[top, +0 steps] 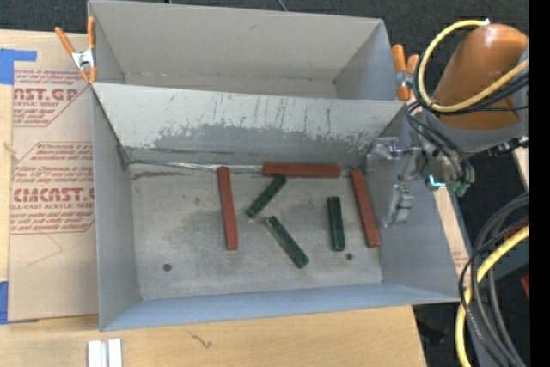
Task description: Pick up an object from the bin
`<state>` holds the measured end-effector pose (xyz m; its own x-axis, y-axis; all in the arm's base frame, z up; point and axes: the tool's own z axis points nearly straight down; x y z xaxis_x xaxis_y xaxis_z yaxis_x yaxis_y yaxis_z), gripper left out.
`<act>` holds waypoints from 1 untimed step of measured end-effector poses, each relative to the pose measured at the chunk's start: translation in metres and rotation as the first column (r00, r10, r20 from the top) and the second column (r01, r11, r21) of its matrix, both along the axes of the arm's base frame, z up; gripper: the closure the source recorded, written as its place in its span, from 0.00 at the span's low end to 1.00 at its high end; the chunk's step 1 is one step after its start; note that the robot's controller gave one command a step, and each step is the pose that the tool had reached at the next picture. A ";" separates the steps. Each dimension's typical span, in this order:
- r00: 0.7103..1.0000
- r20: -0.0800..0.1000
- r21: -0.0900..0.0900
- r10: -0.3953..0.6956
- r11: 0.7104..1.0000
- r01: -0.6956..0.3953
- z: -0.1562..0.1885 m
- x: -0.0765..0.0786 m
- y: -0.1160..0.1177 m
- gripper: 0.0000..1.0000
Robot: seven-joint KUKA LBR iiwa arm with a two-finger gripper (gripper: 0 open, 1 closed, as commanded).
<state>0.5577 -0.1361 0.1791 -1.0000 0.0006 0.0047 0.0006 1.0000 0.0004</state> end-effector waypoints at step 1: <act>1.000 0.007 -0.001 0.001 1.000 -0.001 0.003 0.002 0.000 0.00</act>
Offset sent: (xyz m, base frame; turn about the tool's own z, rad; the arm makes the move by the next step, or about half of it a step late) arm 0.0236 0.0136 -0.1091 -0.5253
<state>0.5596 -0.1357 0.1825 -1.0000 -0.0003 -0.0020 -0.0002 1.0000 -0.0007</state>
